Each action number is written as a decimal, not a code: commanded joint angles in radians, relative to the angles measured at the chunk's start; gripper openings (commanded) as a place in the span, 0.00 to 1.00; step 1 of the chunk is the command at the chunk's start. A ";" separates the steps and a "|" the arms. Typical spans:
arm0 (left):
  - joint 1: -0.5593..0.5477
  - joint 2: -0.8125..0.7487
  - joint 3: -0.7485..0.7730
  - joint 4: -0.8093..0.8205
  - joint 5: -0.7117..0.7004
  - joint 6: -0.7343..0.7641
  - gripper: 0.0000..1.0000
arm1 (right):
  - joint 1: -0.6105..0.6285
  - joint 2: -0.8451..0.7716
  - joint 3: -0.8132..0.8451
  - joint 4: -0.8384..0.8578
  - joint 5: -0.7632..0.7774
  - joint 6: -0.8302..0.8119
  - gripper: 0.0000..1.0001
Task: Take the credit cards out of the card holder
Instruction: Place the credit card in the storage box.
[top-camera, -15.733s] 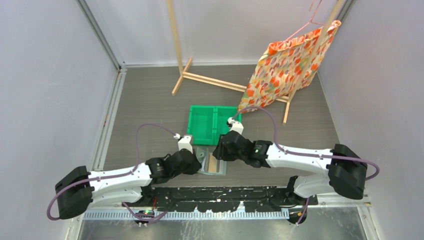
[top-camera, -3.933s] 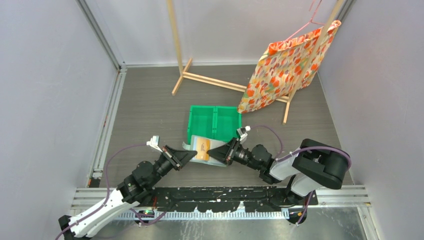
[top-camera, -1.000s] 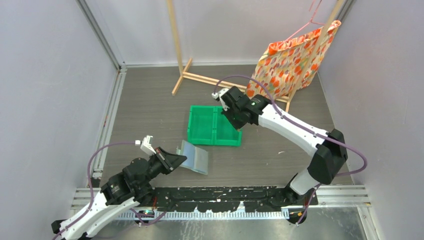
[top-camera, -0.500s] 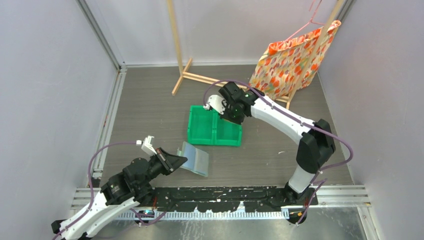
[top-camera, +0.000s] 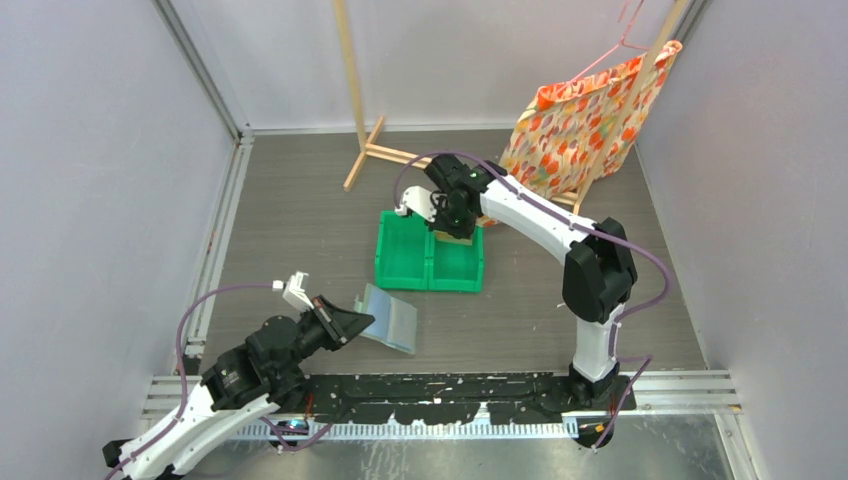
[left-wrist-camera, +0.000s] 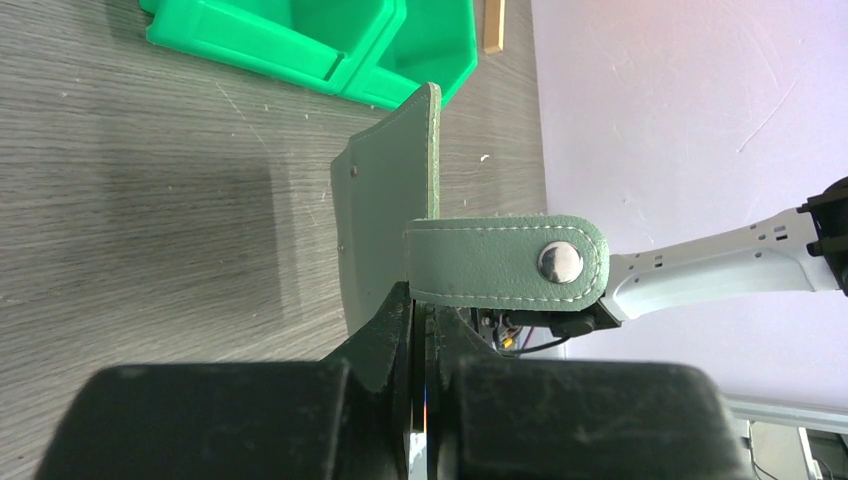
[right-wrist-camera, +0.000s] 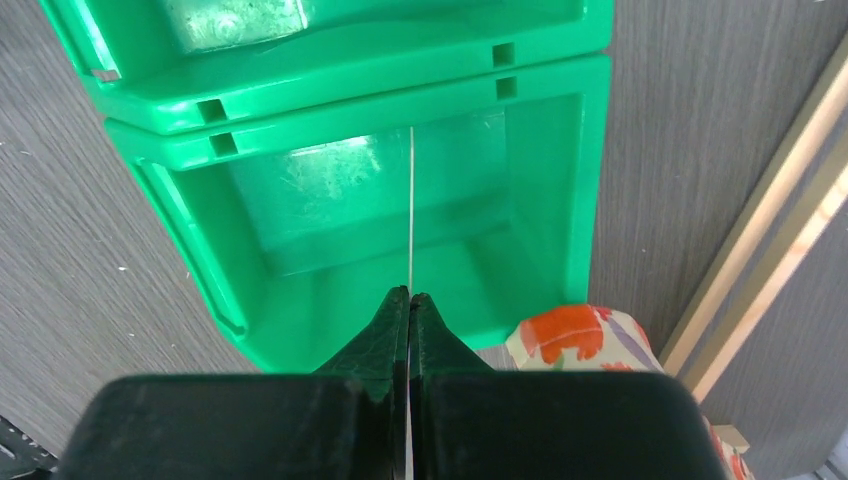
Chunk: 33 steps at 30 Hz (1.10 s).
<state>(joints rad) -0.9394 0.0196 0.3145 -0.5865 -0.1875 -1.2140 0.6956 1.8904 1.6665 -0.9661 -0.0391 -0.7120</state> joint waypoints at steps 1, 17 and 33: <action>0.002 -0.009 0.042 0.020 -0.014 0.017 0.01 | -0.024 0.032 0.037 -0.018 -0.023 -0.041 0.01; 0.002 -0.009 0.061 -0.010 -0.042 0.017 0.01 | -0.083 0.130 0.042 0.088 -0.082 -0.053 0.01; 0.003 -0.009 0.059 0.018 -0.043 0.014 0.00 | -0.081 0.146 0.045 0.128 -0.173 -0.038 0.01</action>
<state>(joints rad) -0.9394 0.0193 0.3328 -0.6186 -0.2138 -1.2133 0.6132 2.0300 1.6848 -0.8665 -0.1364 -0.7570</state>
